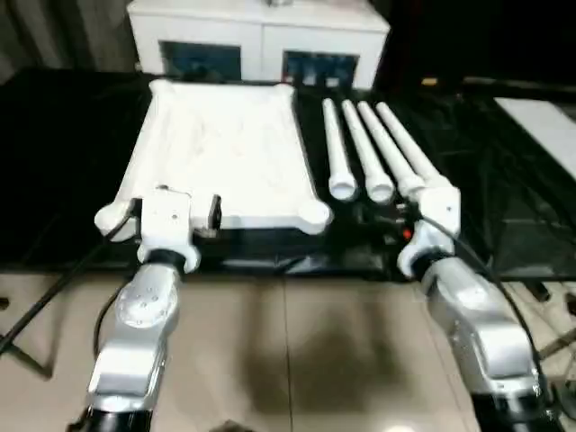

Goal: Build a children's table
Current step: Move to table

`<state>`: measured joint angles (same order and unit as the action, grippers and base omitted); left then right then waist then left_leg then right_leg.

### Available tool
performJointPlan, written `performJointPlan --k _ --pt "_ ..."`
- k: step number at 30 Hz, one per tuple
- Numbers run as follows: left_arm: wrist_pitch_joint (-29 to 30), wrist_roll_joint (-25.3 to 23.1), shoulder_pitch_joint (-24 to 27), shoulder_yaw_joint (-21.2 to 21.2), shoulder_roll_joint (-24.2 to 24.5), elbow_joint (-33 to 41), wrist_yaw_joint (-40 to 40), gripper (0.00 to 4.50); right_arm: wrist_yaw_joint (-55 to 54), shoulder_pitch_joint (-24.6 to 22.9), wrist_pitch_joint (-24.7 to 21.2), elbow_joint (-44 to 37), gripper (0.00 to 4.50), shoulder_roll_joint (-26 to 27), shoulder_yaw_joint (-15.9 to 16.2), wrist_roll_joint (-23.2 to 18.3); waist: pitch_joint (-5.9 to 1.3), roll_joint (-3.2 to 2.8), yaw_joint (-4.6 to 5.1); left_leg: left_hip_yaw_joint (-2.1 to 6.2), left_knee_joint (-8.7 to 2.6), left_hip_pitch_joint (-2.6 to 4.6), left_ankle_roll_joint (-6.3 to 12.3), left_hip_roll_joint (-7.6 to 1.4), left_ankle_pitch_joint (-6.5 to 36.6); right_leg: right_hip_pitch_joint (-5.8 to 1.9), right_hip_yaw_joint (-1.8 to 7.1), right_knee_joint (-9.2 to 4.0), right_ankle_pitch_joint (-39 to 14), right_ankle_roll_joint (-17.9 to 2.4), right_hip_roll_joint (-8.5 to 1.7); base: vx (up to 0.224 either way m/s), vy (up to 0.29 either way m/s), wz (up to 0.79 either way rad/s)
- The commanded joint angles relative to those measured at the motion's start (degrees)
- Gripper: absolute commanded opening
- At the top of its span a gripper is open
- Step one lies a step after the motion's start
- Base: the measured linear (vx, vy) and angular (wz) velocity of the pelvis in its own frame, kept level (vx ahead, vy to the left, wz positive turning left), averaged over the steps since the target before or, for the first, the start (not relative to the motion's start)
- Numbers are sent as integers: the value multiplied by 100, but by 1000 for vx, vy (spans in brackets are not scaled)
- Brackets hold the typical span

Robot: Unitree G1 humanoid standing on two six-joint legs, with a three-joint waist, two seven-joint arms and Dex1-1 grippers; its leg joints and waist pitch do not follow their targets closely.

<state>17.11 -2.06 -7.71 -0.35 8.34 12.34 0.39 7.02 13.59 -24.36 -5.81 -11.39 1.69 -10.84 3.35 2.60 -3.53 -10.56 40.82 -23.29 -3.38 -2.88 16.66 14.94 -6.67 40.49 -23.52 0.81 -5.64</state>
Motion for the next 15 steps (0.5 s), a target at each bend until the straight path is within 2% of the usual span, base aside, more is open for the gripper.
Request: performJointPlan --k 1,2,3,4,5,6,7,8,9,10,11,12,13,14,15 --pt "74 -42 -50 -64 7 -48 27 443 10 -88 -18 12 446 19 -44 37 -37 -152 -142 884 594 -337 304 -540 479 -573 1225 -1376 -3461 -1693 -1209 221 -4 8" --pt "77 -45 -56 -72 2 -54 27 443 6 -89 -16 13 446 20 -52 45 -76 -148 -135 940 447 -192 193 -694 547 -550 1016 -1251 -2831 -1770 -981 221 -4 8" --pt "83 -50 -64 -84 -3 -61 21 443 -6 -93 -11 17 446 18 -60 68 -145 -277 -172 899 -27 76 118 -811 633 -471 710 -1093 -2113 -1766 -567 30 92 26" --pt "90 -55 -77 -96 -10 -72 10 443 -22 -102 -2 23 446 17 -76 95 -417 -621 265 1566 -881 1430 686 -1293 33 792 186 205 -367 -781 349 41 80 34" --pt "93 -58 -83 -100 -14 -75 7 443 -26 -109 1 26 446 19 -89 97 -555 -513 447 1628 -747 1520 954 -1351 -955 904 168 356 -144 -269 332 41 80 34" --pt "101 -61 -105 -105 -19 -88 -4 443 -33 -132 3 24 446 21 -124 92 -480 -609 338 1519 -704 1265 1095 -1123 -2439 1008 162 471 182 343 277 96 101 7" --pt "108 -64 -111 -111 -21 -86 -11 443 -31 -155 -1 5 446 28 -146 77 -433 -499 336 1392 -872 1105 1317 -1116 -2641 1056 187 497 550 549 197 113 76 -22" --pt "113 -65 -117 -112 -20 -86 -18 443 -30 -167 -6 -8 446 35 -157 69 -407 -445 327 1299 -948 1082 1434 -1081 -2463 1112 208 453 783 512 175 113 76 -22" --pt "117 -65 -123 -110 -19 -88 -23 443 -30 -168 -10 -11 446 40 -162 66 -352 -403 326 1165 -1029 1030 1565 -1048 -2117 1153 245 370 1062 395 150 100 48 -9" --pt "125 -77 -134 -102 -32 -89 -46 443 -43 -173 -7 -10 446 19 -161 88 -296 -183 330 313 -1258 1288 986 -1069 -335 1207 244 -145 1809 -569 41 123 -2 -11" --pt "125 -77 -134 -102 -32 -89 -46 443 -43 -173 -7 -10 446 19 -161 88 -211 -40 354 166 -1422 1102 948 -1085 429 957 317 -317 1726 -728 -3 123 -2 -11" --pt "128 -92 -137 -125 -33 -85 -60 443 -62 -188 -4 -16 446 0 -190 98 -208 200 90 -329 -640 1264 700 -307 1677 771 1086 -1120 -234 -1369 -65 180 -85 -21" --pt "128 -91 -141 -132 -29 -88 -62 443 -73 -187 -3 -14 446 -5 -196 108 -326 243 -133 19 52 830 581 10 1382 -3 1893 -1281 -1679 -2348 -537 213 -96 -33" --pt "136 -101 -145 -149 -24 -87 -72 443 -68 -187 -4 -14 446 -5 -215 112 -271 166 -212 292 258 551 235 39 840 -136 2088 -1180 -1425 -2601 -331 213 -96 -33" --pt "138 -108 -152 -159 -21 -92 -81 443 -68 -185 -8 -9 446 -9 -225 125 -258 172 -219 399 345 450 79 51 655 -168 2148 -1132 -1077 -2627 -230 187 -54 -46"
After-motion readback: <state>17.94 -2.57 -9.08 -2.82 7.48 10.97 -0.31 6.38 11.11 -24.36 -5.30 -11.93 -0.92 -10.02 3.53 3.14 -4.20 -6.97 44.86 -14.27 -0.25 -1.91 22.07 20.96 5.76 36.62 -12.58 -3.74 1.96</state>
